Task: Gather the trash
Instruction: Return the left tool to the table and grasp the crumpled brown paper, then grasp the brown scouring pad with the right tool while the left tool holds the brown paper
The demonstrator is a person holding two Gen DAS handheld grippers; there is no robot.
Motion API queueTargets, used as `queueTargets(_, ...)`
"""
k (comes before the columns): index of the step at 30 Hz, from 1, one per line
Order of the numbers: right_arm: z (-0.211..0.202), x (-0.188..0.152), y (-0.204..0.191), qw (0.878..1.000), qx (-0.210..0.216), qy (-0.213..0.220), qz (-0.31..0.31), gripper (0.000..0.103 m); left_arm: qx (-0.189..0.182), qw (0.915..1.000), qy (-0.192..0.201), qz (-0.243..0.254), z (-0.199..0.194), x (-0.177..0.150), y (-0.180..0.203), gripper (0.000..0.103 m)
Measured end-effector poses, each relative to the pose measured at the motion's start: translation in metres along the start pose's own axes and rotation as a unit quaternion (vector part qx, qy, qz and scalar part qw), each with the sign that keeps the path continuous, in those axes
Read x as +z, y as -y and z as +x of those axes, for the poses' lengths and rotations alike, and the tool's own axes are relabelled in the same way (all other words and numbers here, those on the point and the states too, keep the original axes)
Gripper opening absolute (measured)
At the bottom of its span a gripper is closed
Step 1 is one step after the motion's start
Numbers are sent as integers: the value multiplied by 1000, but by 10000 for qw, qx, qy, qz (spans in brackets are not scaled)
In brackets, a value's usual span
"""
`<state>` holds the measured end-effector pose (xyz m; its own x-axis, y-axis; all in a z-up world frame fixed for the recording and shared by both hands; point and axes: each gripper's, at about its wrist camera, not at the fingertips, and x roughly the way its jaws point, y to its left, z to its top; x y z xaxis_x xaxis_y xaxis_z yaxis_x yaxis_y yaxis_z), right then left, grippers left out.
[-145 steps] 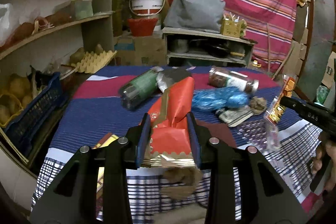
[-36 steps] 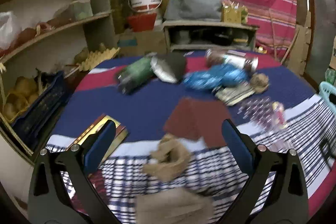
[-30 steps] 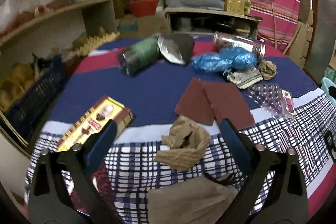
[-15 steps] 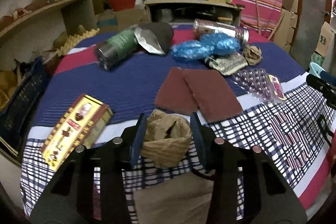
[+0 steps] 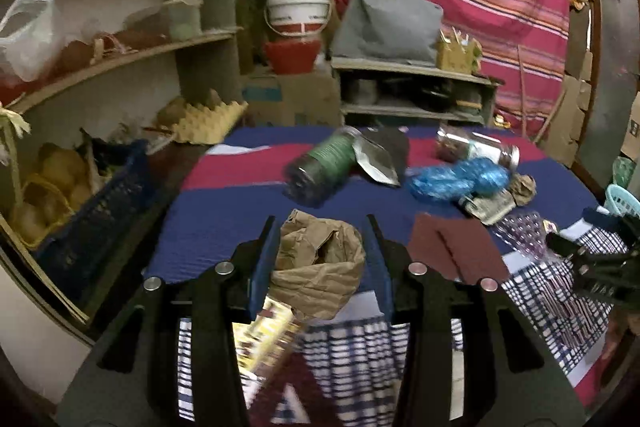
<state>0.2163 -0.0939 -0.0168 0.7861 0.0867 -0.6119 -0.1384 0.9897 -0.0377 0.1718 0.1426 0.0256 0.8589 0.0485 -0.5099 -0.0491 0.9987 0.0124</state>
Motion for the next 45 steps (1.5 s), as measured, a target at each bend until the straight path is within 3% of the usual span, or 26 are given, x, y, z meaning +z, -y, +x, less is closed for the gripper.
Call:
queueTargets(10, 39, 3, -49, 9985, 388, -385, 76, 87, 99, 9997, 93, -219, 5, 4, -33, 41)
queueTargets(19, 60, -1, -58, 9961, 462, -751, 73, 85, 157, 9994, 13, -298, 11, -3, -46, 41)
queueTargets(23, 66, -4, -53, 9918, 836, -932, 239, 61, 175, 9993, -19, -332, 12, -5, -46, 41)
queueTargets(26, 65, -5, -52, 9913, 893, -934, 258, 61, 180, 9994, -6, -297, 11, -4, -45, 41)
queueTargets(36, 24, 2, -36, 9976, 602, -254, -249, 60, 212, 9996, 77, -174, 1, 2, -19, 41)
queueTargets(45, -21, 13, 40, 9996, 194, 203, -53, 60, -97, 9997, 231, 46, -11, 13, 43, 41)
